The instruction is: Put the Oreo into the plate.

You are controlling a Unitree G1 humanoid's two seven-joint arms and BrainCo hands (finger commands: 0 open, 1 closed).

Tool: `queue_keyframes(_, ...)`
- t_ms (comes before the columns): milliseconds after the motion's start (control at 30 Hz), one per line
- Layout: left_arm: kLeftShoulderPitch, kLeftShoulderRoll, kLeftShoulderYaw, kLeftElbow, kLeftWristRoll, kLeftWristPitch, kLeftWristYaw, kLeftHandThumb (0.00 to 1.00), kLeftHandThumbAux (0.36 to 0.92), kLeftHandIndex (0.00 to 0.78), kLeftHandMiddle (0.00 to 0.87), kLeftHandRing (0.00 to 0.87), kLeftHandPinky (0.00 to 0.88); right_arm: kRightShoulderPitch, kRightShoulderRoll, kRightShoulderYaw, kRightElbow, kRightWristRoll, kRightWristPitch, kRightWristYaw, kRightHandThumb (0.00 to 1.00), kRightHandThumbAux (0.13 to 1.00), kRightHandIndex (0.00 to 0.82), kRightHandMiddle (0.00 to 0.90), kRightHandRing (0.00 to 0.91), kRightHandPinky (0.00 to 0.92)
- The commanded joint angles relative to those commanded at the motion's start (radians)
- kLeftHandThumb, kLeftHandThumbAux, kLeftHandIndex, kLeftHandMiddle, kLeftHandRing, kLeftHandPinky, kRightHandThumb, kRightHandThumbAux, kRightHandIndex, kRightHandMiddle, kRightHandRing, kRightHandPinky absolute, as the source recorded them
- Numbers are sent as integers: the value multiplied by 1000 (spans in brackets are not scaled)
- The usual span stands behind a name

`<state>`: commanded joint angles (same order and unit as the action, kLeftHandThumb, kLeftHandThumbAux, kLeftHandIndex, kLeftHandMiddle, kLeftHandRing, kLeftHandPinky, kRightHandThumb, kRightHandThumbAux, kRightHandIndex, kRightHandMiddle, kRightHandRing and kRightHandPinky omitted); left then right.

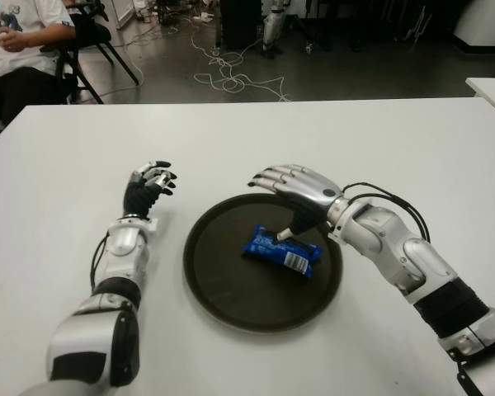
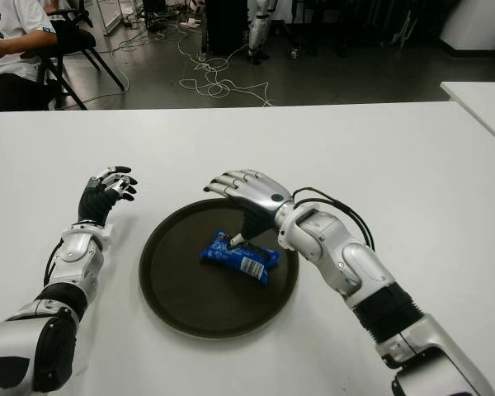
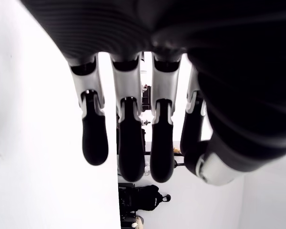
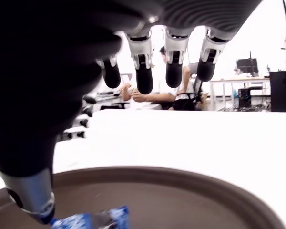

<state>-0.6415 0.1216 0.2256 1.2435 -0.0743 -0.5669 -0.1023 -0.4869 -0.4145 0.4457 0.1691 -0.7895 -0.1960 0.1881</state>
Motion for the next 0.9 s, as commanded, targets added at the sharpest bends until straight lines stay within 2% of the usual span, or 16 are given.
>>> queue_keyframes(133, -1, 1, -2, 0, 1, 3, 0, 827, 677, 375, 525, 530, 519, -30, -29, -32, 94, 22, -30, -37, 0, 704, 0, 0, 0, 0)
queue_keyframes(233, -2, 2, -4, 1, 4, 7, 4, 827, 677, 374, 524, 526, 511, -59, -33, -52, 168, 28, -36, -74, 0, 706, 0, 0, 0, 0)
queue_keyframes(333, -3, 2, -5, 2, 5, 11, 5, 826, 678, 372, 523, 520, 508, -126, -30, -72, 356, 35, -47, -160, 0, 710, 0, 0, 0, 0)
queue_keyframes(433, -3, 1, -5, 2, 4, 12, 5, 826, 678, 371, 523, 520, 510, -199, -6, -90, 601, 51, -45, -270, 0, 715, 0, 5, 0, 0)
queue_keyframes(600, -5, 1, -7, 3, 6, 17, 10, 827, 677, 374, 517, 515, 506, -263, 40, -158, 853, 123, -42, -408, 0, 742, 36, 57, 42, 24)
queue_keyframes(667, -7, 2, -7, 4, 7, 20, 14, 827, 677, 376, 515, 512, 503, -271, 68, -191, 910, 165, -58, -456, 0, 765, 70, 92, 69, 41)
queue_keyframes(700, -8, 3, -8, 5, 8, 21, 18, 827, 677, 377, 515, 512, 502, -267, 90, -246, 952, 232, -81, -452, 0, 770, 78, 100, 75, 45)
queue_keyframes(733, -9, 3, -8, 6, 9, 22, 22, 828, 677, 378, 514, 510, 499, -265, 105, -286, 984, 280, -99, -447, 0, 785, 107, 136, 112, 86)
queue_keyframes(767, -9, 4, -9, 7, 11, 22, 25, 828, 676, 379, 513, 509, 497, -263, 122, -341, 1013, 347, -114, -415, 0, 794, 125, 159, 137, 113)
queue_keyframes(900, -11, 5, -10, 9, 12, 24, 31, 829, 676, 384, 506, 504, 493, -267, 165, -480, 1073, 518, -119, -307, 0, 801, 167, 218, 209, 209)
